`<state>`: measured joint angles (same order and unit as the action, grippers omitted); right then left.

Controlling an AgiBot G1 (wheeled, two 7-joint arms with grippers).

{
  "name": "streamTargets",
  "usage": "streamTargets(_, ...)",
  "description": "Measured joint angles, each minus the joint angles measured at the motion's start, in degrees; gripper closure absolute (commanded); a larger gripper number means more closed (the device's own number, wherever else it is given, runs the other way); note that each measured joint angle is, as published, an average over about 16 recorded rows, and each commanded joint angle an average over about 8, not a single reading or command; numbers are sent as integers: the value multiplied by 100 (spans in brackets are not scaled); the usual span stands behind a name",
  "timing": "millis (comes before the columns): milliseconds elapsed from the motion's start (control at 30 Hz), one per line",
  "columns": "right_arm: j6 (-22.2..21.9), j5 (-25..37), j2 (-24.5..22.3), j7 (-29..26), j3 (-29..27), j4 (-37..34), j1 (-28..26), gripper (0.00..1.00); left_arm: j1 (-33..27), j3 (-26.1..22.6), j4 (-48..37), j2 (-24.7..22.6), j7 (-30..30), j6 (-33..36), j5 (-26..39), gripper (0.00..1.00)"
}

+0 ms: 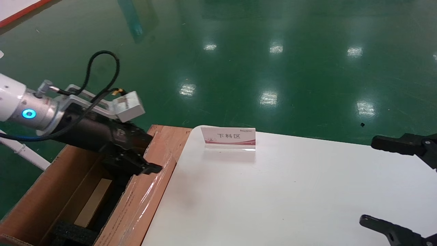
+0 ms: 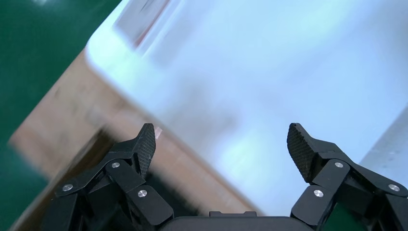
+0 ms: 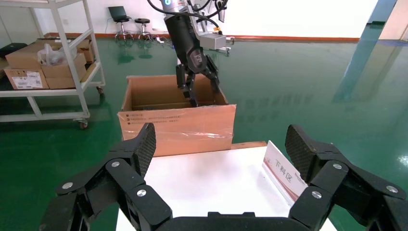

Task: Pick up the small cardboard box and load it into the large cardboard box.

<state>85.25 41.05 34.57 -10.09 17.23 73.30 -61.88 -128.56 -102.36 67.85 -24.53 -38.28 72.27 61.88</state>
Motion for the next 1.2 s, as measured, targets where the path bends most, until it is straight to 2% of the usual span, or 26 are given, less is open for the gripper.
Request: streamTargets(1200, -4, -7, -4, 5, 10, 0, -2, 0, 5550, 7152, 474, -869, 2280, 1112, -1659, 0)
